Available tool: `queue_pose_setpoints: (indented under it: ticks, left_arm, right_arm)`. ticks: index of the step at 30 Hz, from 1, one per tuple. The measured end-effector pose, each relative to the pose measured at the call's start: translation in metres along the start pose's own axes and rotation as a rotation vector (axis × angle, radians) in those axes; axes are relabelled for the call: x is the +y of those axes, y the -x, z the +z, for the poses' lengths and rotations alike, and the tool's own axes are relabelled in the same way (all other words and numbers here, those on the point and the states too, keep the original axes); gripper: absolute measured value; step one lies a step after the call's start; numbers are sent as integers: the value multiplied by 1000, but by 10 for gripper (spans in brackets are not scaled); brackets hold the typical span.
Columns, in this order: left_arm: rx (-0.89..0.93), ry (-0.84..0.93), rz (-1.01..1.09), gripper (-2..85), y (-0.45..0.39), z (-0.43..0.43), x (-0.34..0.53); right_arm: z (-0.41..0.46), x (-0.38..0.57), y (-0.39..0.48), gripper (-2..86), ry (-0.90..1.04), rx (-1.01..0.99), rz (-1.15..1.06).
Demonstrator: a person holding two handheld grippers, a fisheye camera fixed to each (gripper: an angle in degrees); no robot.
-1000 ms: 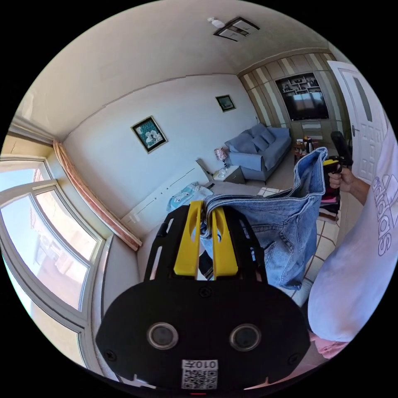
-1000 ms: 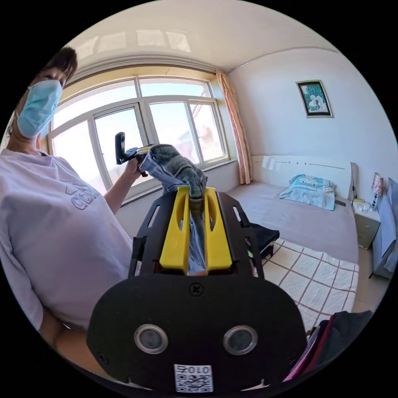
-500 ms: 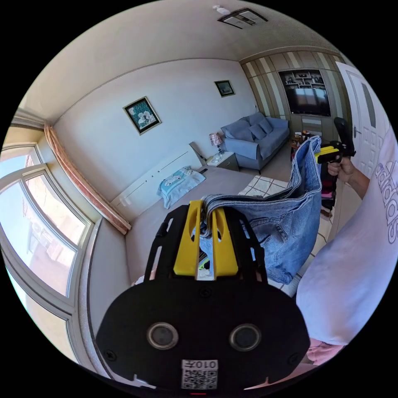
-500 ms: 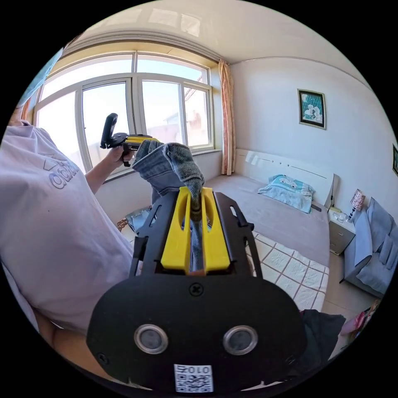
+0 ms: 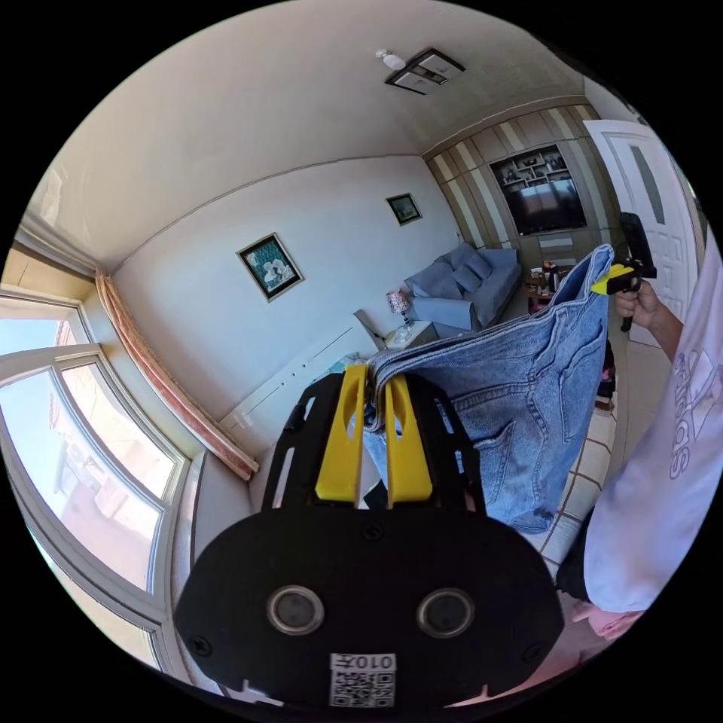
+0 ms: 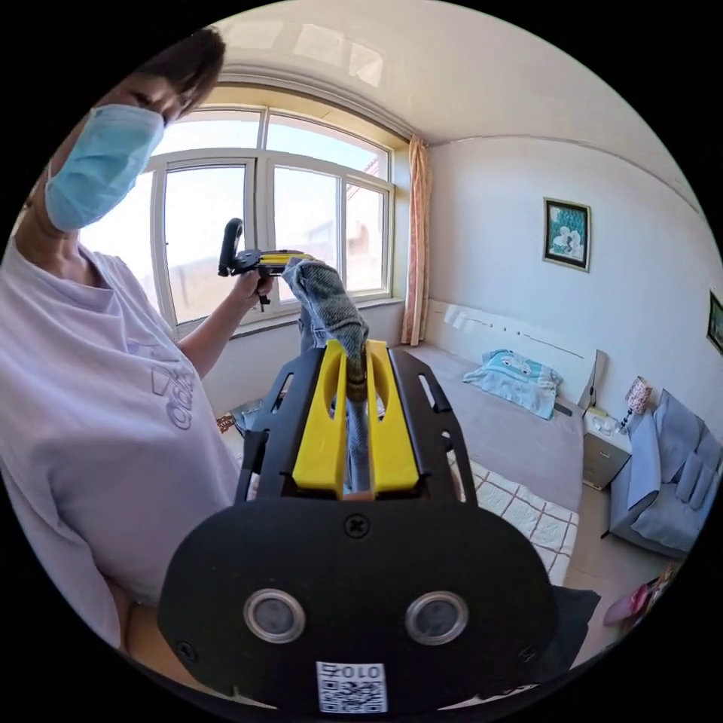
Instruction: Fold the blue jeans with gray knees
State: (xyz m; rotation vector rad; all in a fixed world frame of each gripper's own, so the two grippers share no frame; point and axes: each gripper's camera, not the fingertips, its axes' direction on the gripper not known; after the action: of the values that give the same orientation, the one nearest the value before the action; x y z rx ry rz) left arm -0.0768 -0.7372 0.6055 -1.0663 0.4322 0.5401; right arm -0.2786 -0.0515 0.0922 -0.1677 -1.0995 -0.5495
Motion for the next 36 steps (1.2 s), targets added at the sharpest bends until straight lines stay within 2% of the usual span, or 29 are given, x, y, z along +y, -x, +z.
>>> queue_pose_setpoints:
  ticks: [3, 6, 8, 12, 15, 22, 24, 26, 30, 34, 36]
  left_arm:
    - [102, -54, 49, 8, 25, 3, -19]
    - [334, -55, 49, 8, 44, 42, -31]
    - [490, -42, 23, 7, 42, 100, -38]
    - [541, 69, 9, 7, 20, 191, -69]
    - [556, 36, 33, 7, 11, 234, -117]
    - [637, -356, 99, 8, 76, 215, -240]
    - [619, -424, 133, 8, 97, 203, -252]
    - [615, -469, 156, 8, 126, 198, -246]
    - [632, -390, 202, 7, 164, 230, -191]
    - [747, -98, 198, 6, 187, 332, -82]
    - [832, 22, 178, 6, 189, 385, -24]
  right_arm:
    - [-19, -6, 27, 38, -34, 34, -20]
    - [-20, 4, 38, 41, 16, 82, 48]
    - [-13, 20, 32, 43, 78, 126, 150]
    - [-13, 59, 3, 50, 133, 211, 402]
    - [-34, 56, 11, 51, 100, 362, 394]
    - [-91, -13, 88, 53, -105, 712, 203]
    - [-82, -37, 128, 53, -141, 853, 135]
    - [-62, -47, 158, 53, -155, 908, 100]
    - [22, -38, 206, 53, -123, 875, 157]
    - [134, 0, 226, 52, 15, 756, 298]
    - [211, 34, 231, 52, 150, 682, 395]
